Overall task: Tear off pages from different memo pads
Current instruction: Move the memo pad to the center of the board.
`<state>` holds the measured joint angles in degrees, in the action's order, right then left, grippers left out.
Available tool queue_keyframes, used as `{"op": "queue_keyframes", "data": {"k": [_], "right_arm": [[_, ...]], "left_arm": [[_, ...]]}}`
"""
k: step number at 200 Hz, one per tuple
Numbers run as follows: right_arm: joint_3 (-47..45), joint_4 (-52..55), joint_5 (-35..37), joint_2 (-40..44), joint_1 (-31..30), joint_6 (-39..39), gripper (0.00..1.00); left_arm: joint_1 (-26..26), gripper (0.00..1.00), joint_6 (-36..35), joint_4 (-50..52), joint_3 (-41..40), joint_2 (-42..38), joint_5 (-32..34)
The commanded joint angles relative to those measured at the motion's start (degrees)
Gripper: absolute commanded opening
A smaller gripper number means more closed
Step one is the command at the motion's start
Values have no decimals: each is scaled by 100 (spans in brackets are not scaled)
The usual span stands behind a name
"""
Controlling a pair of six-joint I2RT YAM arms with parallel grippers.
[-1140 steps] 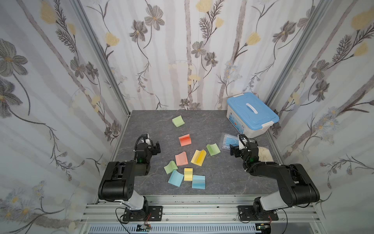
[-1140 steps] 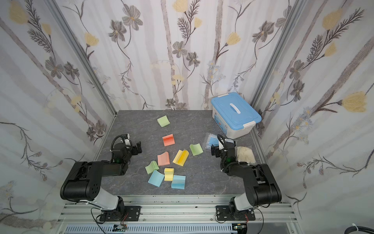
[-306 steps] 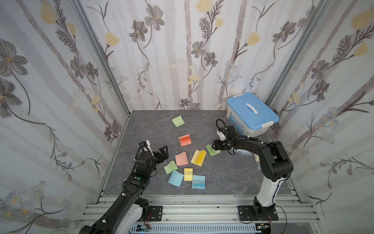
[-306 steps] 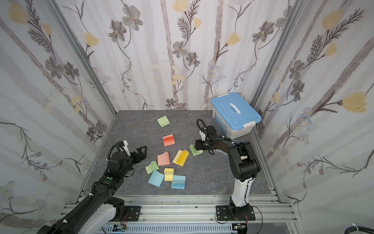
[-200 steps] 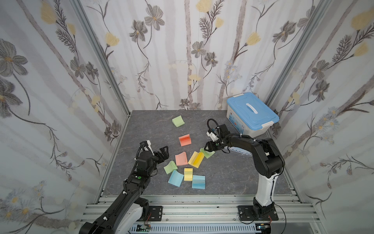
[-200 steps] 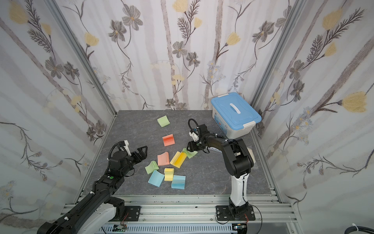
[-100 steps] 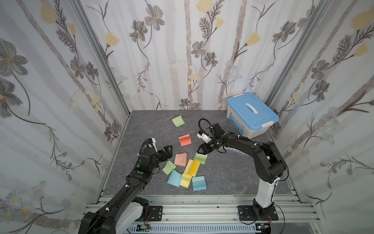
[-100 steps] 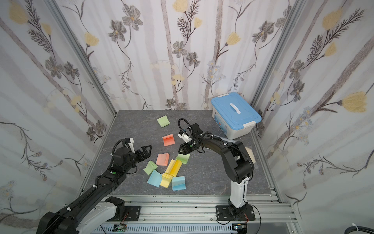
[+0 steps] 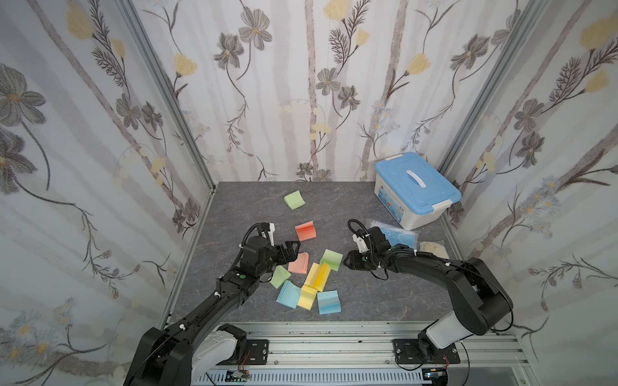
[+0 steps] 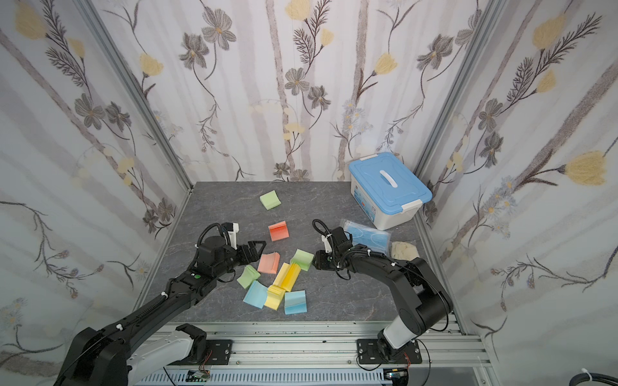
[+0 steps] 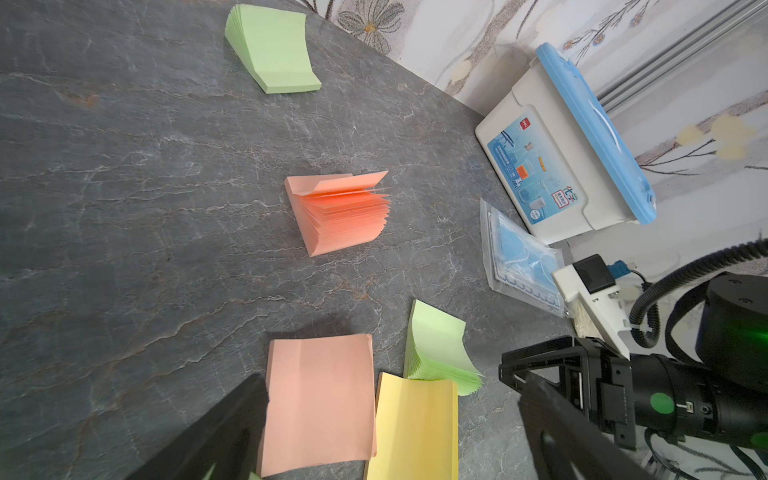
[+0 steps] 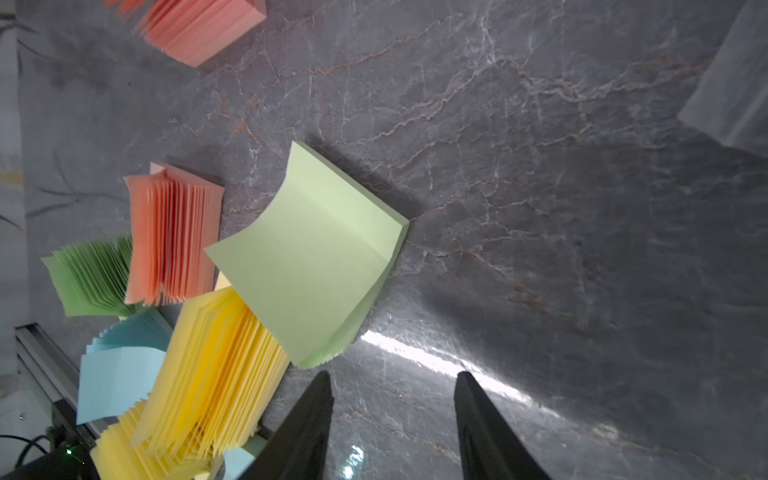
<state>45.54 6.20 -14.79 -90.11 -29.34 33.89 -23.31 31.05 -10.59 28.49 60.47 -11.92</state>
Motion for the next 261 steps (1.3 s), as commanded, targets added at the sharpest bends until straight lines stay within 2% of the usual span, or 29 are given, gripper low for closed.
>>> {"op": "queue_keyframes", "data": {"k": [1,40,81,104,167,196,222,261], "right_arm": [[-122,-1121,65,-24,-18,1063,48],[-111,-1604,5,-559,-69,1577,46],[90,-1748,79,-930,-133,1569,45],[359,-1758,-26,-1215,-133,1408,43],[1808,-1714,-1175,-2367,-159,771,35],[2606,-1081,-1524,-2717,-159,160,35],[3000,-201,-1389,-2521,-133,-556,38],[2741,832,-574,-1419,-98,-1578,42]], "left_arm": [[-35,97,-101,38,37,-17,146],[-73,97,-118,114,71,-50,173],[-103,97,-152,136,84,-59,164],[-121,97,-152,149,118,-9,154],[-147,97,-174,213,189,143,158],[-147,95,-209,384,363,437,82],[-154,94,-273,500,512,704,-79],[-186,90,-487,672,830,1143,-411]]}}
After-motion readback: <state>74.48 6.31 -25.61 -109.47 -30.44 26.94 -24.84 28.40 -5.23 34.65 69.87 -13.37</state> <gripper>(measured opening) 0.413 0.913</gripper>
